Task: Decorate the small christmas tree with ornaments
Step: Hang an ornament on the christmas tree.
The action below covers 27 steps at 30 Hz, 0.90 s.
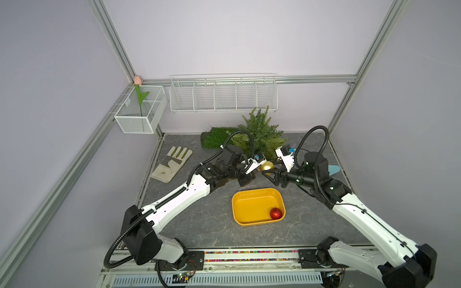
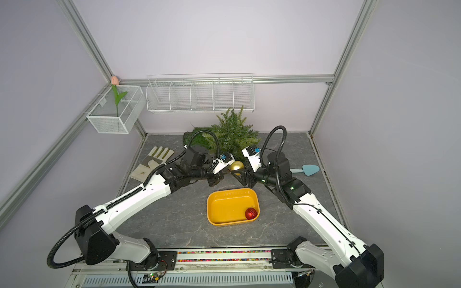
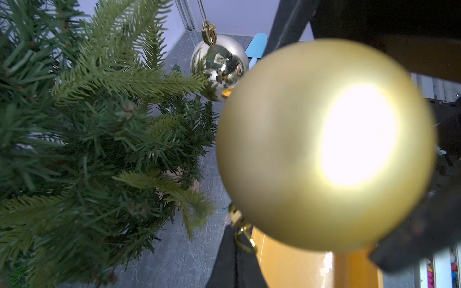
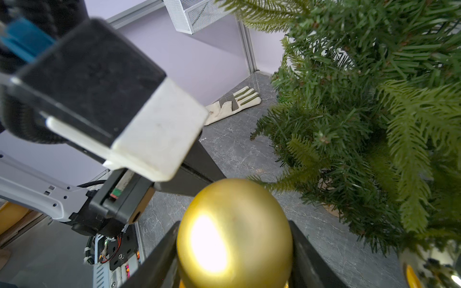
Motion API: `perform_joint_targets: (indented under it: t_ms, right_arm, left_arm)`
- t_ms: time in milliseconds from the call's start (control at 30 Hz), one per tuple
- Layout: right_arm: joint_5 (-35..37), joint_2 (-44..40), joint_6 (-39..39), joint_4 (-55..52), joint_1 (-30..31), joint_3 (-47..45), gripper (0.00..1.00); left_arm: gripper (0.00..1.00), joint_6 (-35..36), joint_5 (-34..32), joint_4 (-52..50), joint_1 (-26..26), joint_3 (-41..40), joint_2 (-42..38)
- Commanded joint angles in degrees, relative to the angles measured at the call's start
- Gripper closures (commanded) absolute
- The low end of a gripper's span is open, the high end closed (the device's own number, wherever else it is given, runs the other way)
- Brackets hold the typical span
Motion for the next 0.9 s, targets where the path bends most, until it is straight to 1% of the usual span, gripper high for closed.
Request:
perform_joint_targets:
  t_ms: [0, 367, 600, 867]
  right_arm:
    - [0.7, 1.2, -1.6, 0.7, -0.5, 1.9, 0.73]
    - [0.1, 3.9, -1.6, 1.4, -0.8, 3.8, 0.72]
    - [0.8, 3.0, -1.6, 1.8, -1.0, 4.2, 0.73]
    - [1.0, 2.7, -1.7, 1.7, -1.1, 4.4, 0.73]
  left_arm:
    - [1.00, -1.1, 1.8, 0.3, 0.7, 1.1, 0.4]
    - [1.00, -2.4, 3.4, 1.4, 2.6, 1.0, 0.5]
    - [1.00, -3.4, 6.2, 2.5, 3.2, 1.4, 1.2]
    - [1.00, -3.8, 6.5, 2.2, 3.3, 1.8, 1.8]
